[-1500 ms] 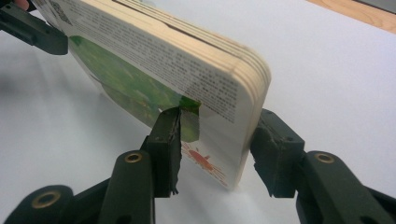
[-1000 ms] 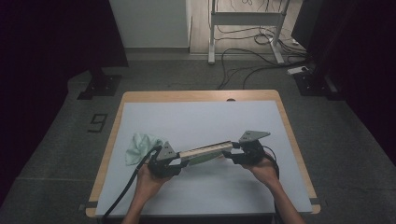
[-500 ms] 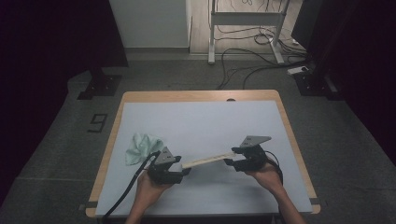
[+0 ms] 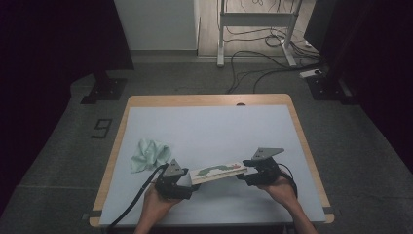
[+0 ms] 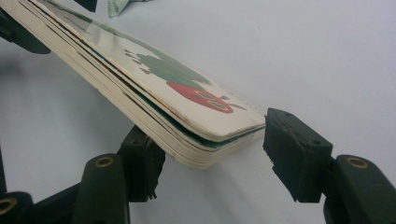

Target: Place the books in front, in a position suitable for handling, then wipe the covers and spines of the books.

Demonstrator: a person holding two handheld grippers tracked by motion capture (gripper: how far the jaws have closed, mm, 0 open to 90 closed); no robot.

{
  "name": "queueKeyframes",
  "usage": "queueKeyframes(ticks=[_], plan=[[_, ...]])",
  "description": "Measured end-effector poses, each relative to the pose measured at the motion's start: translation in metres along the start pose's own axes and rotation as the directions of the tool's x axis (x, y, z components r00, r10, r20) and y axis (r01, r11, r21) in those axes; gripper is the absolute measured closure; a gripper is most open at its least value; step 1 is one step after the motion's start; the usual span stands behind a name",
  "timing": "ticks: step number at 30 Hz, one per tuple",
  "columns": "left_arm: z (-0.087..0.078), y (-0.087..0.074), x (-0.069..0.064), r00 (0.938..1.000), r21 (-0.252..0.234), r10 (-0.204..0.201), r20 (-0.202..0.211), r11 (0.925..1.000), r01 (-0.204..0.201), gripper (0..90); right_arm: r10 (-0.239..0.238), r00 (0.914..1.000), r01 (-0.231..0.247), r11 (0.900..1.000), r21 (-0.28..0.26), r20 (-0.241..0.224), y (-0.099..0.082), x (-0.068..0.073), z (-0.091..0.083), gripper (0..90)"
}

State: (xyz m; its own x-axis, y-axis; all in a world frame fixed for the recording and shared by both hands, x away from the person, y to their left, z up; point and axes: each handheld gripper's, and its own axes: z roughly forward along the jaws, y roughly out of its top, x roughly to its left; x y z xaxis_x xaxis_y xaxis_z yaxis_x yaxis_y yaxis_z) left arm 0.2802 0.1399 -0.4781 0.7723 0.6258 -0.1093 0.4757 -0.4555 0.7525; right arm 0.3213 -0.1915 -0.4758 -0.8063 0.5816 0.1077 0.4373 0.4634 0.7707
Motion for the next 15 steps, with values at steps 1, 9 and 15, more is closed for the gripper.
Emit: queueKeyframes(ticks=[1, 9, 15], plan=[[0.000, -0.001, -0.001, 1.0000, 0.003, -0.002, 0.001, 1.0000, 0.002, 25.1, 0.001, 1.0000, -0.001, 1.0000, 0.001, -0.003, -0.001, 0.001, 0.000, 38.0], [0.002, -0.011, -0.007, 0.9996, 0.028, -0.027, -0.002, 0.9992, 0.027, 22.7, 0.010, 0.9998, -0.010, 0.9999, 0.008, -0.015, -0.011, 0.006, -0.001, 37.6], [0.005, -0.018, -0.012, 0.9992, 0.048, -0.039, -0.011, 0.9981, 0.039, 21.4, 0.018, 0.9996, -0.018, 0.9998, 0.013, -0.024, -0.021, 0.010, -0.002, 36.5]])
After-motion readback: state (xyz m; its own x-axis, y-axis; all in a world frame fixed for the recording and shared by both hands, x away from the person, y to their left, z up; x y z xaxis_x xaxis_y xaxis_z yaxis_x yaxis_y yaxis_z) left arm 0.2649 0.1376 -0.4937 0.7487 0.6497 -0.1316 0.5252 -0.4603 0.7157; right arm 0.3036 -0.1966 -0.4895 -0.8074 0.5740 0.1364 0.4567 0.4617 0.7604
